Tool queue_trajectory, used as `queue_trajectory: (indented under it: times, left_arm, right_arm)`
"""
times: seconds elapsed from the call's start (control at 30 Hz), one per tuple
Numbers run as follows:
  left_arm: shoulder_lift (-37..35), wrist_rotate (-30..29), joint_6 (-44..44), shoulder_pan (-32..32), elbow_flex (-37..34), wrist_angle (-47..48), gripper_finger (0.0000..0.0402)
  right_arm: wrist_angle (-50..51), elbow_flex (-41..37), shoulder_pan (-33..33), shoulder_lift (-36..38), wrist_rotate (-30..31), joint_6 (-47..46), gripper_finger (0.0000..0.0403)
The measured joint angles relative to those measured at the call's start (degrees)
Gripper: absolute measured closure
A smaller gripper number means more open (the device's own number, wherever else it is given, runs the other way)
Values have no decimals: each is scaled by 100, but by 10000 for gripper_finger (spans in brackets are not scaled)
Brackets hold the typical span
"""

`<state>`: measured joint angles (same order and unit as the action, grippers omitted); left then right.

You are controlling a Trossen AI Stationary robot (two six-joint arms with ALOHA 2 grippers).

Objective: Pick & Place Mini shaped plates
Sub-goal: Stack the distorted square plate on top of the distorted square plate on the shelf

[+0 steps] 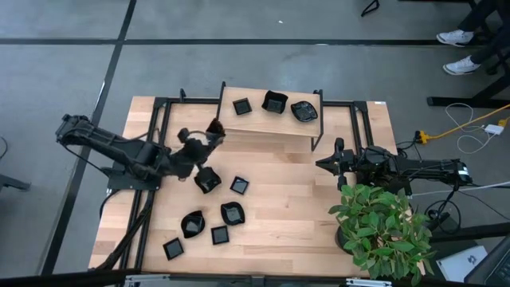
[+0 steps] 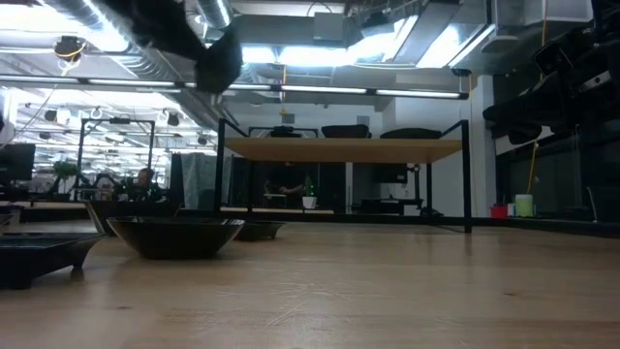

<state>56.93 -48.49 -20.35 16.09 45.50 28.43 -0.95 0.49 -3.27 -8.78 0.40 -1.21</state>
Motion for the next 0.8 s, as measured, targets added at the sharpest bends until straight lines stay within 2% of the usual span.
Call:
queue_trajectory:
  times: [0.17, 0.4, 0.63, 0.8]
  left_arm:
    - [0, 780, 1379, -652, 0, -1117, 399]
    - [52, 2198, 2747, -1685, 4, -2227, 399]
    - [403, 3639, 3306, -2639, 16, -3202, 399]
    - [913, 4469, 3411, -3231, 392, -3255, 399]
  right_arm:
    - [0, 0, 0, 0, 1, 0, 369]
    - [0, 0, 1, -1, 1, 0, 369]
    - [0, -2, 1, -2, 2, 0, 369]
    - [0, 0, 1, -2, 1, 0, 369]
